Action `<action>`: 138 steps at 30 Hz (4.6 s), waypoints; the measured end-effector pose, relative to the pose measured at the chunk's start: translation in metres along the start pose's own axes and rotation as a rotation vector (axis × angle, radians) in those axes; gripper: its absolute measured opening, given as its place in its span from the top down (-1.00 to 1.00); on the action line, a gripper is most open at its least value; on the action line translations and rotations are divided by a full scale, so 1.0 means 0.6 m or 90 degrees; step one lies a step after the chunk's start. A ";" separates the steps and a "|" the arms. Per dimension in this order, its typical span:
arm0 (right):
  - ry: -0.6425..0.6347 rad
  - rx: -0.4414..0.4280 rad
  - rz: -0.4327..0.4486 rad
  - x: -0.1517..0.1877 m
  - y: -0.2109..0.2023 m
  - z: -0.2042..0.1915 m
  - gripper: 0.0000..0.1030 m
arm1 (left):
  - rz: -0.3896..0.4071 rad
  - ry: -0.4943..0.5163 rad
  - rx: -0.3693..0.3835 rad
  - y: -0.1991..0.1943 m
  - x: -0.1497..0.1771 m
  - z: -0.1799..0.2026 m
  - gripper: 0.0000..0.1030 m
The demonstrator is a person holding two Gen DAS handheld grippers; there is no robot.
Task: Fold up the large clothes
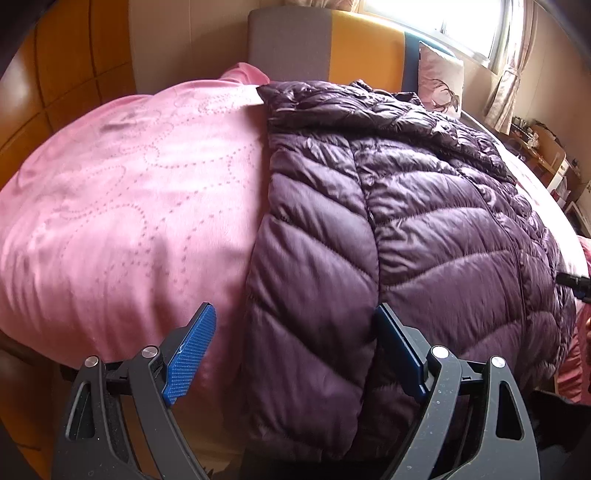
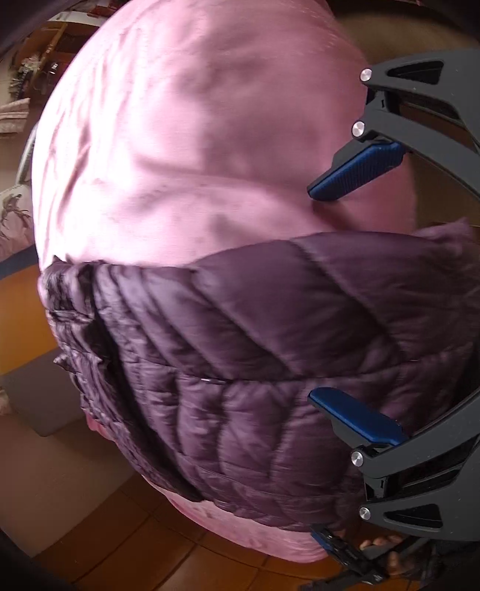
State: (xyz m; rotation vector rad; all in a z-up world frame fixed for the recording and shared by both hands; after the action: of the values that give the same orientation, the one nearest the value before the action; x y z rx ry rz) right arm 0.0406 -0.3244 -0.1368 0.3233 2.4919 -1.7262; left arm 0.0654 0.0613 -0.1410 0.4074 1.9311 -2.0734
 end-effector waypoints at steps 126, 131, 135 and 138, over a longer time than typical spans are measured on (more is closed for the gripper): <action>-0.113 -0.002 0.273 -0.273 -0.220 -0.147 0.83 | 0.162 -0.036 0.254 -0.134 -0.265 -0.016 0.97; -0.074 0.013 0.284 -0.368 -0.194 -0.145 0.83 | 0.173 -0.045 0.217 -0.097 -0.356 -0.021 0.97; -0.048 0.051 0.276 -0.427 -0.153 -0.136 0.83 | 0.152 -0.068 0.192 -0.043 -0.415 -0.021 0.97; -0.034 0.085 0.252 -0.458 -0.103 -0.120 0.83 | 0.130 -0.075 0.167 0.000 -0.436 -0.020 0.97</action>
State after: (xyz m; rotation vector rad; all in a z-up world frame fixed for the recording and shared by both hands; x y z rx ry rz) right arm 0.2975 -0.3110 -0.0009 0.7153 2.0985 -1.7069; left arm 0.3065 0.0765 -0.0402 0.5023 1.4893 -2.1665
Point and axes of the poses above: each gripper's, at about its wrist camera, not at the fingertips, and y roughly the way its jaws point, z to its right, x to its underside, the point moved 10 cm from there along y, roughly the way its jaws point, and after that the axes turned 12 degrees about -z, right-handed, at the moved point
